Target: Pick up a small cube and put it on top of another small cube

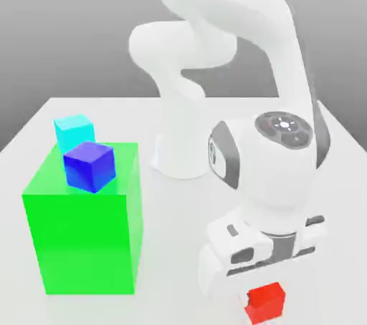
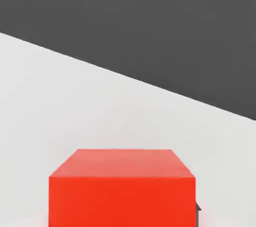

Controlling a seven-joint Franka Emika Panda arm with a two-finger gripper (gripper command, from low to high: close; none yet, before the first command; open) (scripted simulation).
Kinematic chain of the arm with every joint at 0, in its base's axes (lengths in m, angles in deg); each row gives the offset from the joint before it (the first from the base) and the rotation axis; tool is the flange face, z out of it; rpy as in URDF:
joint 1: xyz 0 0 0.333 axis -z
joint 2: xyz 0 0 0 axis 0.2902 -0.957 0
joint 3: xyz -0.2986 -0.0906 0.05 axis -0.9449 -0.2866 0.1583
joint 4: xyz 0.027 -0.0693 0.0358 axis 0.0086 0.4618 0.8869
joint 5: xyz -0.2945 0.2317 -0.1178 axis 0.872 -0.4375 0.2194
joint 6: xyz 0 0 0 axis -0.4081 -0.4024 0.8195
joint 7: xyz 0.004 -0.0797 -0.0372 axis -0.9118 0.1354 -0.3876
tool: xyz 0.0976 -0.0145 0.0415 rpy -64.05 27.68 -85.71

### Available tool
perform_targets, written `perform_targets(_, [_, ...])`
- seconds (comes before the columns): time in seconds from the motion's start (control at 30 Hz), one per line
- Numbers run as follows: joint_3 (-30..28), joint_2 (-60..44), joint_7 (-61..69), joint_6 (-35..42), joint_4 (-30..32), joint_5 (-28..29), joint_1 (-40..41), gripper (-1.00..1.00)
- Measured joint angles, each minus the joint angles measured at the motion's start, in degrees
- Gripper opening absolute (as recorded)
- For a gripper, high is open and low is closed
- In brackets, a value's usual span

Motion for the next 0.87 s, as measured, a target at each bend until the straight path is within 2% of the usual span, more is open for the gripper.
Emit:
perform_targets(0.57, [-11.45, 35.15, -2.0, 34.76, 0.1, -1.52, 15.97, -1.0])
perform_targets(0.63, [-12.49, 37.05, -2.04, 35.51, 1.27, -1.71, 17.14, -1.0])
perform_targets(0.73, [-12.95, 35.43, -1.88, 29.75, 5.41, -1.84, 17.62, -1.0])
perform_targets(0.77, [-12.99, 34.97, -1.83, 28.42, 6.29, -1.87, 17.7, 1.0])
perform_targets(0.87, [-12.99, 34.97, -1.83, 28.42, 6.29, -1.88, 17.7, 1.0])
